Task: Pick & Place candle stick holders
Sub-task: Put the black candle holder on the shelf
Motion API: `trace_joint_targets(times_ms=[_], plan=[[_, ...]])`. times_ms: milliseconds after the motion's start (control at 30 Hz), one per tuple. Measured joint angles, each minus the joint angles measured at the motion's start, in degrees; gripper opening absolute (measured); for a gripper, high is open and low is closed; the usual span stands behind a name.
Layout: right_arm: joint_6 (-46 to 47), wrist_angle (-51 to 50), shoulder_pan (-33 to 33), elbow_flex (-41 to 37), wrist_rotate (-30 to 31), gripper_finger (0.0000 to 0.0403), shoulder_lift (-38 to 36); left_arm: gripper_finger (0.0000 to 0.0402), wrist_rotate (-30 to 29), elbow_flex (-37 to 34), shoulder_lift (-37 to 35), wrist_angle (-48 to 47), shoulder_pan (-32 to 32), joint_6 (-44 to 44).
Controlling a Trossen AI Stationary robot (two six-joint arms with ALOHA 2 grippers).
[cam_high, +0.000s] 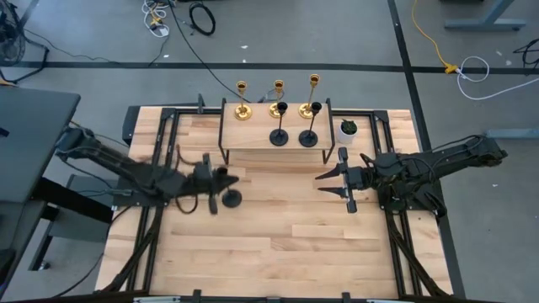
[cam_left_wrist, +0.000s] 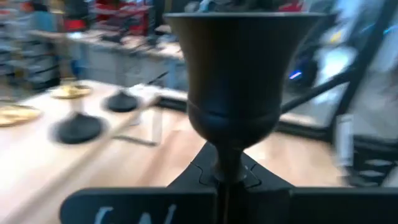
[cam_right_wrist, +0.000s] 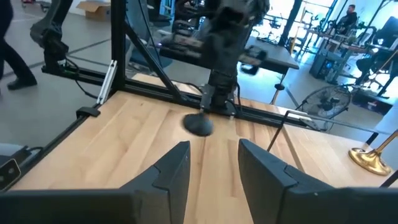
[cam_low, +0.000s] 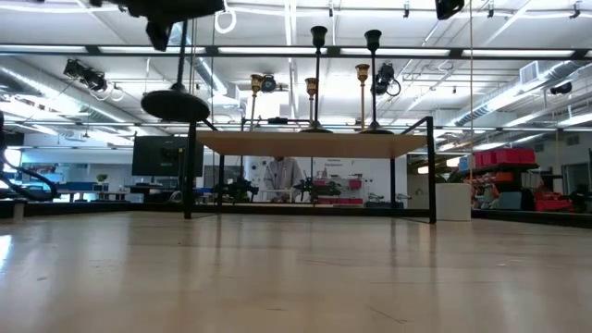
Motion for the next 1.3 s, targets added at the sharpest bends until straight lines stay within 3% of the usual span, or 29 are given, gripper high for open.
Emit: trace_joint_targets(times_ms=[167,433,800,1133,1300], plan=[[-1.4,0.2,0.0,0.0,0.0,0.0135,0.0,0.0000,2.2,10.7,-1.6,-16.0,7.6,1.9],[-2.5,0.1,0.0,0.0,0.0,0.0135,0.0,0.0000,12.1,22.9,-1.5,-22.2,20.9,11.9],[-3.8,0.1,0.0,0.0,0.0,0.0135,0.0,0.0000,33.0,23.6,2.2,-20.3,41.6,9.0],[-4.0,0.0,-0.1,0.0,0.0,0.0135,0.0,0.0000,43.4,23.6,9.8,-13.0,50.4,9.2],[-4.0,-0.1,-0.1,0.0,0.0,0.0135,0.0,0.0000,43.8,23.5,13.5,-12.8,53.3,9.5]])
